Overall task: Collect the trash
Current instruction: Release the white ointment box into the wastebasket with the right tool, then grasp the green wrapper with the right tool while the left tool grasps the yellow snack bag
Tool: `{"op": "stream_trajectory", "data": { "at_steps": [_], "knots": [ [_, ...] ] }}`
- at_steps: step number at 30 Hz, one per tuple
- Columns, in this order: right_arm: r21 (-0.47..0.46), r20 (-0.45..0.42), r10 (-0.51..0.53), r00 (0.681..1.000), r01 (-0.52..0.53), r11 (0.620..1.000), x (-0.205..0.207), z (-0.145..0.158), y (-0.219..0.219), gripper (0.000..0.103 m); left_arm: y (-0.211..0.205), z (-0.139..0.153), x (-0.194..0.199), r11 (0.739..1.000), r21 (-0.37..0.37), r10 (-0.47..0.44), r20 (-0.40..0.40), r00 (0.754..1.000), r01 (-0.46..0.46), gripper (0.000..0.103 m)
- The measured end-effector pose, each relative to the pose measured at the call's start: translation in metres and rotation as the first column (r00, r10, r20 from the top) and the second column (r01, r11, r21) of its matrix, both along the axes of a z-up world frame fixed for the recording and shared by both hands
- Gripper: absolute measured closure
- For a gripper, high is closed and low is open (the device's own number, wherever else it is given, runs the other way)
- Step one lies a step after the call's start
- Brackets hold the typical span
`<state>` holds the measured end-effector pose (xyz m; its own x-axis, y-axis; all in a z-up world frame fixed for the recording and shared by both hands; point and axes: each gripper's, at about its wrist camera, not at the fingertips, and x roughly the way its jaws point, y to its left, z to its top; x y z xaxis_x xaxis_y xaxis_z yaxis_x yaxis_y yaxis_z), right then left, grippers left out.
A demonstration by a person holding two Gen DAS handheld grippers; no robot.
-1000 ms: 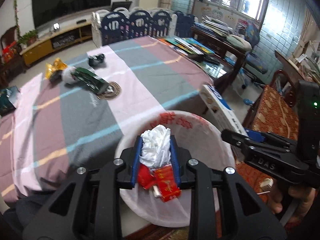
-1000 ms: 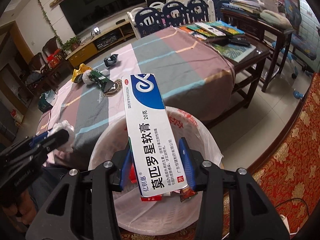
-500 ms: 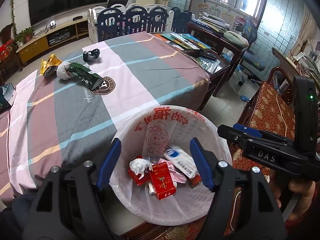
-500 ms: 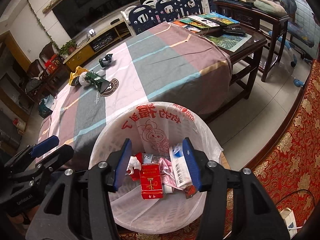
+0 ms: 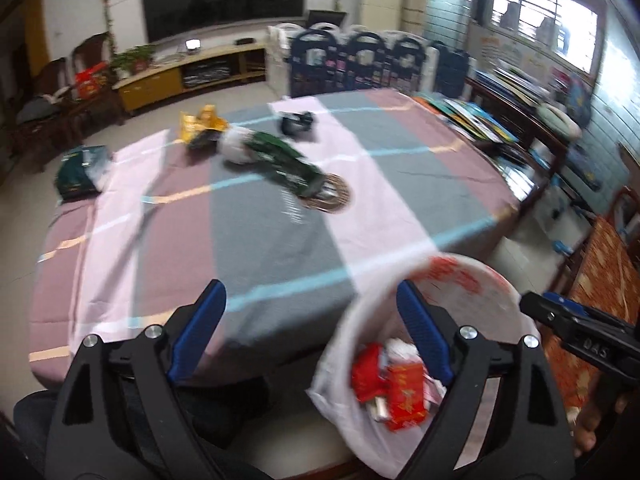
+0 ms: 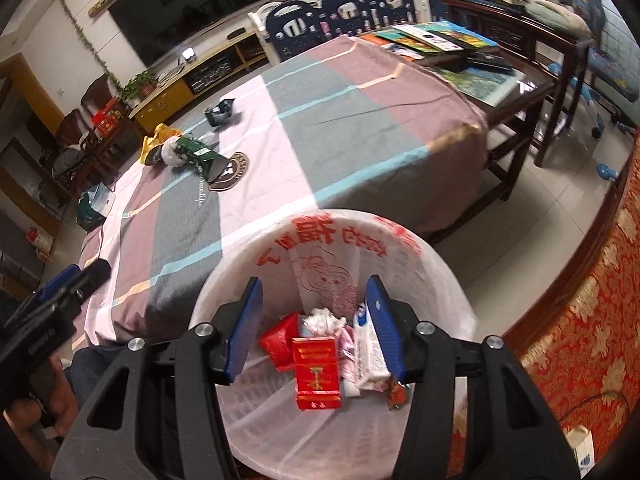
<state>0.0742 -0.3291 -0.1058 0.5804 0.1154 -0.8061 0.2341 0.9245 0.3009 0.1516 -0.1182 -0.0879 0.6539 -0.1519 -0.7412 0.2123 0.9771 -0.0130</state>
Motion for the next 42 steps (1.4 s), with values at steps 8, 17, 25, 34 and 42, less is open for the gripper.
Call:
{"op": "stream_trajectory", "data": {
  "at_steps": [8,17,25,34,42],
  "knots": [
    [-0.084,0.004,0.206,0.979,-0.205,0.975,0.122,-0.008,0.075,0.048,0.102,-0.009,0.071,0.97,-0.04,0.24,-0.052,0.969,-0.242,0.016],
    [-0.299,-0.055,0.383,0.922,-0.381,0.875,0.291,-0.037,0.157,0.038,0.176,-0.011,0.151,0.942,-0.068,0.323,-0.089,0.942,-0.33,0.015],
    [-0.25,-0.135,0.426,0.894,-0.447,0.859,0.322,-0.087,0.171,0.067,0.174,-0.019,0.269,0.957,-0.1,0.265,-0.07,0.962,-0.271,0.01],
    [-0.153,-0.007,0.371,0.928,-0.368,0.917,0.242,-0.05,0.141,0.09,0.148,-0.077,0.398,0.965,-0.075,0.236,-0.177,0.955,-0.252,0.01],
    [-0.08,0.018,0.28,0.96,-0.278,0.957,0.159,-0.036,0.117,0.09,0.137,-0.11,0.392,0.967,-0.171,0.144,-0.24,0.96,-0.188,0.09]
  ]
}}
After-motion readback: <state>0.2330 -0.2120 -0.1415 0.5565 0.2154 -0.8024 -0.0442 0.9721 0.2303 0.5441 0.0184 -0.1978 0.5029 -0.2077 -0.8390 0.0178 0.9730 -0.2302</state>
